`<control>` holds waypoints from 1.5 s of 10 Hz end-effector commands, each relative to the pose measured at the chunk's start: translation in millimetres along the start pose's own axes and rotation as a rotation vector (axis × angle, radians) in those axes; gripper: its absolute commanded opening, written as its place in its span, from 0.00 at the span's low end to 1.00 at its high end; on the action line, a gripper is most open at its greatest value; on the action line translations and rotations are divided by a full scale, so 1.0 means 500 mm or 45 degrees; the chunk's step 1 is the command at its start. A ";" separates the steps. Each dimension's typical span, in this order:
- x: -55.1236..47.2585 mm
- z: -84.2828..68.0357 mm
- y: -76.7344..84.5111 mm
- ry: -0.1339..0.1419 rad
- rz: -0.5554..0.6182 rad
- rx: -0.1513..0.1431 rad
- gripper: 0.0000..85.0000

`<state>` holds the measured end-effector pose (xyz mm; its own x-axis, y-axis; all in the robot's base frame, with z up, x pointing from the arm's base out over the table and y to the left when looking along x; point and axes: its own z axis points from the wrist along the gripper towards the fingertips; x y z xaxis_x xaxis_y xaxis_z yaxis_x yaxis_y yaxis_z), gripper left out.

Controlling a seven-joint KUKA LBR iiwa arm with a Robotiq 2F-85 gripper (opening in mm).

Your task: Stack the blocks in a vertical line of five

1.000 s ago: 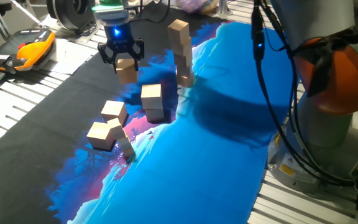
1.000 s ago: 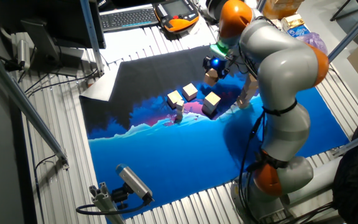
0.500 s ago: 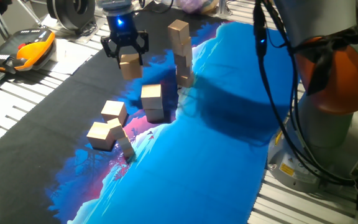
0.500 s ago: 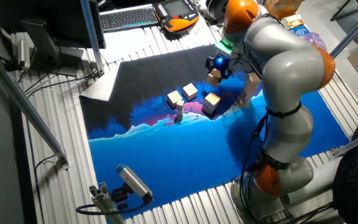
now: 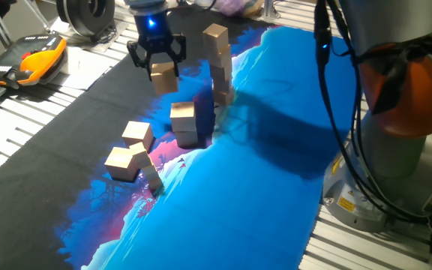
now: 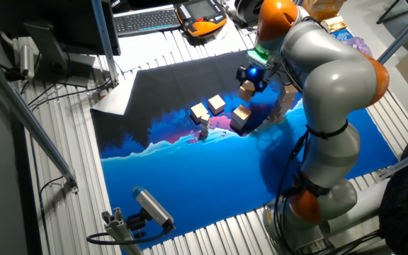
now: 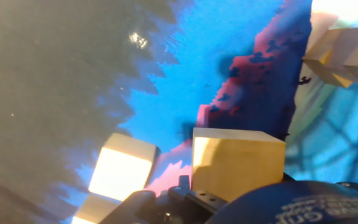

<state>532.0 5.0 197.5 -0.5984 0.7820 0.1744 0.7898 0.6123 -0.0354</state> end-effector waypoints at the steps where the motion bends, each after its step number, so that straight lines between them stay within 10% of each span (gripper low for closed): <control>1: 0.005 0.001 -0.004 -0.013 -0.006 0.005 0.00; 4: 0.027 0.017 -0.009 -0.064 -0.009 0.022 0.00; 13: 0.017 0.012 -0.007 -0.004 0.005 0.050 0.00; 15: 0.067 0.003 -0.031 -0.006 0.003 0.041 0.00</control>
<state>505.0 22.5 202.4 -0.5989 0.7835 0.1657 0.7853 0.6151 -0.0699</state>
